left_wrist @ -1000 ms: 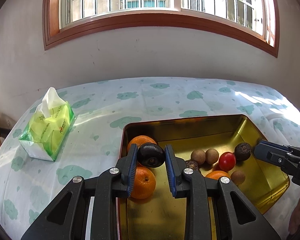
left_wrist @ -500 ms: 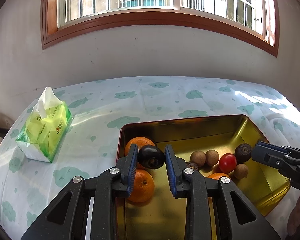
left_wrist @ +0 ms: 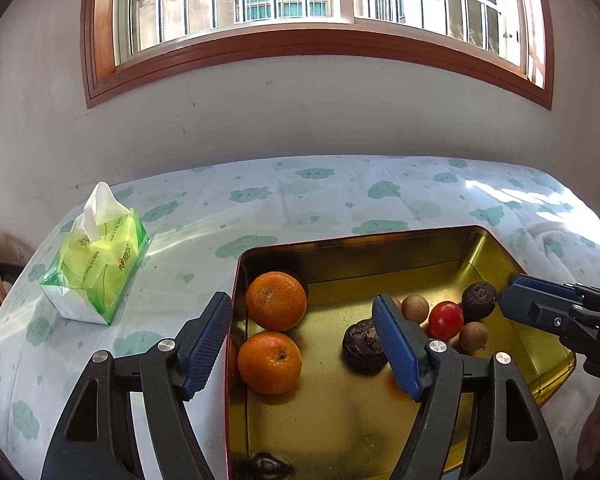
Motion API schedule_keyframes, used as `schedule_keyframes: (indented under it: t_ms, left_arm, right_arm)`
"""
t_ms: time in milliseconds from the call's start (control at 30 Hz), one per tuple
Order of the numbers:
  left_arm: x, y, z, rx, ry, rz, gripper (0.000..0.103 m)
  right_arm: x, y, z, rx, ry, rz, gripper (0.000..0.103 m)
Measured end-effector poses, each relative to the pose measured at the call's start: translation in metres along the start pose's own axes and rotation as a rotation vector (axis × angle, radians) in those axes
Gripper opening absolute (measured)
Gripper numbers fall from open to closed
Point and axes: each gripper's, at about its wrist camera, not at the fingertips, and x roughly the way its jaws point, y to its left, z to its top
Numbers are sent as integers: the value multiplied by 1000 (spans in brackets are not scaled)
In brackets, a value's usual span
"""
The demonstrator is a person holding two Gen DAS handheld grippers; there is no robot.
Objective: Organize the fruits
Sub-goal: 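Open both tools and withdraw them from the tin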
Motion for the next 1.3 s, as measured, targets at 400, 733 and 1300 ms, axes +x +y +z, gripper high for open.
schedule_keyframes:
  t_ms: [400, 733, 1300]
  left_arm:
    - [-49, -2, -9, -6, -52, 29, 79]
    - [-86, 4, -32, -48, -56, 47, 79]
    - [-173, 2, -42, -74, -185, 66, 79]
  right_arm:
    - [-60, -46, -7, 80, -71, -147, 87]
    - [-100, -88, -38, 141, -33, -272, 88]
    - [-145, 51, -52, -12, -172, -137, 98]
